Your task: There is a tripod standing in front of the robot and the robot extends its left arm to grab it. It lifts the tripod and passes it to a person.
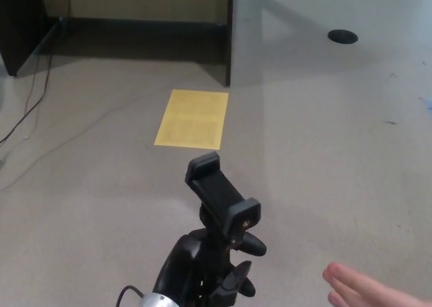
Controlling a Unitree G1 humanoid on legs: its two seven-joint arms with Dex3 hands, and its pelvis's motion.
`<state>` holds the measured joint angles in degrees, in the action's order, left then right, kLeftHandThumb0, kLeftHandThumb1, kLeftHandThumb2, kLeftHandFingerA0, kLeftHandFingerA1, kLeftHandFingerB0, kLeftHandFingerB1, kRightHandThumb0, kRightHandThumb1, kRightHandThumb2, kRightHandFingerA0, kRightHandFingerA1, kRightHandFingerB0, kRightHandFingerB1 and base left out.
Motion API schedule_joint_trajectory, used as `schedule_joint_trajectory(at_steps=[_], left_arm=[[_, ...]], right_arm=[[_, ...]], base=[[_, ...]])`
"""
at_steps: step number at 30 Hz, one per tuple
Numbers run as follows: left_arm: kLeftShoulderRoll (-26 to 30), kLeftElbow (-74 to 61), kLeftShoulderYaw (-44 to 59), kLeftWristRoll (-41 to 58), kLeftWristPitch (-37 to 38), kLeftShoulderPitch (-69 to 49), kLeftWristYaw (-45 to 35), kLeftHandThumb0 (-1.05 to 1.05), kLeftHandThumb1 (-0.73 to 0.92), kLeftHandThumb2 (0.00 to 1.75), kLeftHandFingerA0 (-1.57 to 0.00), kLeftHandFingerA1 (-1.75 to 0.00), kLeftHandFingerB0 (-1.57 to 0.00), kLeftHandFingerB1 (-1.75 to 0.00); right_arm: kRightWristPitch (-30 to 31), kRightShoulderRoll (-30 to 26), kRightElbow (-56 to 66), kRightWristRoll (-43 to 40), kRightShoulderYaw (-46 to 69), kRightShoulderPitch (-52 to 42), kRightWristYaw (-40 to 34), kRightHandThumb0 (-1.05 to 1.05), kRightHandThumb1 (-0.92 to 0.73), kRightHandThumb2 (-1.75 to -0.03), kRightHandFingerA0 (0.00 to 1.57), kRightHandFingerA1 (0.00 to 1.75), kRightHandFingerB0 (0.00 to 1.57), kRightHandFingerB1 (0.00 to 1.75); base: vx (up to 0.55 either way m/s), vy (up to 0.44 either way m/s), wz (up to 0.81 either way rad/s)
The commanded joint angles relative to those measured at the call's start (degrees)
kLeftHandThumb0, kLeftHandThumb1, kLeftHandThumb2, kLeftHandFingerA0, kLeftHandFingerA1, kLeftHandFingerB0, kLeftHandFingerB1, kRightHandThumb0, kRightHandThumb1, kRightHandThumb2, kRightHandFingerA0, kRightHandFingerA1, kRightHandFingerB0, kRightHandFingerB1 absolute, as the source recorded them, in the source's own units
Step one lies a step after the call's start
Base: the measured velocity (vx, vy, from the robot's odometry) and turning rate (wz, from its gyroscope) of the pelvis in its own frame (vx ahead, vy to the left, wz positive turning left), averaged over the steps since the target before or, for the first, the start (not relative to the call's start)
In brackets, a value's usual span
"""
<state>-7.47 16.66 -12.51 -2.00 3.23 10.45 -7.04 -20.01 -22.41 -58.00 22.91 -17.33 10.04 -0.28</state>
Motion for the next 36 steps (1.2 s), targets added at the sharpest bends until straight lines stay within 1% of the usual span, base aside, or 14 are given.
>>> schedule_joint_trajectory(at_steps=[1, 6, 9, 10, 11, 14, 15, 16, 19, 27, 28, 29, 34, 36], left_arm=[[0.47, -5.04, 0.46, -0.69, 4.14, 3.17, 0.25, 0.02, 0.78, 0.84, -0.98, -1.21, -0.77, -1.09], [0.36, -12.79, -0.01, -0.15, -2.20, 7.24, -0.81, 0.02, 0.78, 0.82, -1.06, -1.18, -0.79, -1.08], [-0.31, -16.62, -0.38, 0.61, -5.56, 10.37, -1.41, 0.00, 0.80, 0.80, -1.04, -1.22, -0.80, -1.08], [-0.37, -17.83, -0.56, 0.83, -7.08, 11.27, -1.69, -0.02, 0.79, 0.78, -1.01, -1.20, -0.82, -1.06], [-0.44, -20.34, -1.30, 1.10, -9.93, 13.75, -2.76, -0.05, 0.77, 0.79, -1.07, -1.14, -0.83, -1.05], [-0.74, -23.82, -3.61, 1.56, -12.03, 17.77, -4.83, -0.06, 0.75, 0.76, -1.09, -1.08, -0.84, -1.03], [-0.91, -25.51, -4.62, 1.89, -13.77, 19.00, -5.50, -0.08, 0.76, 0.72, -1.10, -1.06, -0.85, -1.00], [-0.93, -26.76, -5.30, 1.68, -15.23, 19.69, -5.53, -0.11, 0.76, 0.70, -1.11, -1.04, -0.86, -0.98], [-1.71, -30.78, -7.36, 2.11, -18.79, 22.64, -6.12, -0.05, 0.75, 0.70, -1.09, -1.06, -0.85, -0.97], [-8.41, -43.39, -13.57, -0.13, -35.04, 29.93, -2.99, -0.17, 0.71, 0.72, -1.11, -1.08, -0.88, -0.97], [-10.19, -45.25, -14.73, -0.29, -37.76, 31.11, -2.38, -0.18, 0.70, 0.74, -1.14, -1.10, -0.88, -0.95], [-11.42, -46.58, -15.65, -0.42, -39.57, 31.94, -2.01, -0.19, 0.70, 0.74, -1.13, -1.12, -0.88, -0.94], [-14.77, -48.10, -18.45, 0.19, -41.30, 34.48, -1.94, -0.17, 0.70, 0.75, -1.09, -1.18, -0.86, -0.98], [-15.28, -49.01, -20.23, -2.16, -43.67, 38.53, -2.03, -0.21, 0.69, 0.85, -1.09, -1.29, -0.83, -1.12]], right_arm=[[0.35, -0.46, -0.89, 0.53, -0.12, -0.44, 0.18, -0.38, -0.71, -0.62, 0.70, 0.46, 0.48, 0.37], [0.31, -0.07, -1.35, 0.57, -0.23, -0.57, -0.06, -0.38, -0.72, -0.61, 0.70, 0.47, 0.49, 0.37], [0.31, -0.32, -0.95, 0.49, -0.20, -0.82, 0.37, -0.39, -0.70, -0.62, 0.69, 0.45, 0.48, 0.37], [0.28, -0.33, -0.95, 0.50, -0.21, -0.85, 0.35, -0.39, -0.70, -0.62, 0.69, 0.45, 0.48, 0.37], [0.19, -0.30, -0.89, 0.30, -0.07, -0.94, 0.48, -0.38, -0.70, -0.61, 0.68, 0.44, 0.48, 0.37], [0.06, -0.56, -0.57, 0.16, 0.07, -1.21, 0.77, -0.38, -0.70, -0.62, 0.69, 0.44, 0.48, 0.37], [-0.17, -0.58, -0.45, 0.06, 0.17, -1.35, 0.69, -0.45, -0.58, -0.86, 0.63, 0.59, 0.43, 0.51], [-0.16, -0.55, -0.43, 0.02, 0.22, -1.40, 0.63, -0.38, -0.69, -0.61, 0.70, 0.46, 0.48, 0.37], [0.43, 0.05, -0.87, 0.17, 0.13, -1.07, 0.31, -0.38, -0.70, -0.62, 0.71, 0.46, 0.47, 0.36], [0.38, 0.55, -1.34, 0.07, 0.18, -0.96, 0.10, -0.38, -0.70, -0.62, 0.71, 0.46, 0.48, 0.37], [0.47, 0.51, -1.09, 0.37, -0.10, -1.14, 0.06, -0.45, -0.59, -0.86, 0.62, 0.58, 0.43, 0.50], [0.46, 0.43, -0.75, 0.79, -0.41, -1.42, -0.22, -0.38, -0.70, -0.62, 0.70, 0.44, 0.48, 0.37], [-0.93, 0.95, -1.31, 0.92, -0.49, -2.31, -1.85, -0.36, -0.69, -0.61, 0.72, 0.45, 0.50, 0.37], [-1.15, 0.47, -1.77, 4.04, -2.47, -2.07, -5.60, -0.44, -0.71, -0.60, 0.61, 0.37, 0.54, 0.36]], base=[[0.00, 0.000, 0.00], [0.00, 0.000, 0.00], [0.00, 0.000, 0.00], [0.00, 0.000, 0.00], [0.00, 0.000, 0.00], [0.00, 0.000, 0.00], [0.00, 0.000, 0.00], [0.00, 0.000, 0.00], [0.00, 0.000, 0.00], [0.00, 0.000, 0.00], [0.00, 0.000, 0.00], [0.00, 0.000, 0.00], [0.00, 0.000, 0.00], [0.00, 0.000, 0.00]])
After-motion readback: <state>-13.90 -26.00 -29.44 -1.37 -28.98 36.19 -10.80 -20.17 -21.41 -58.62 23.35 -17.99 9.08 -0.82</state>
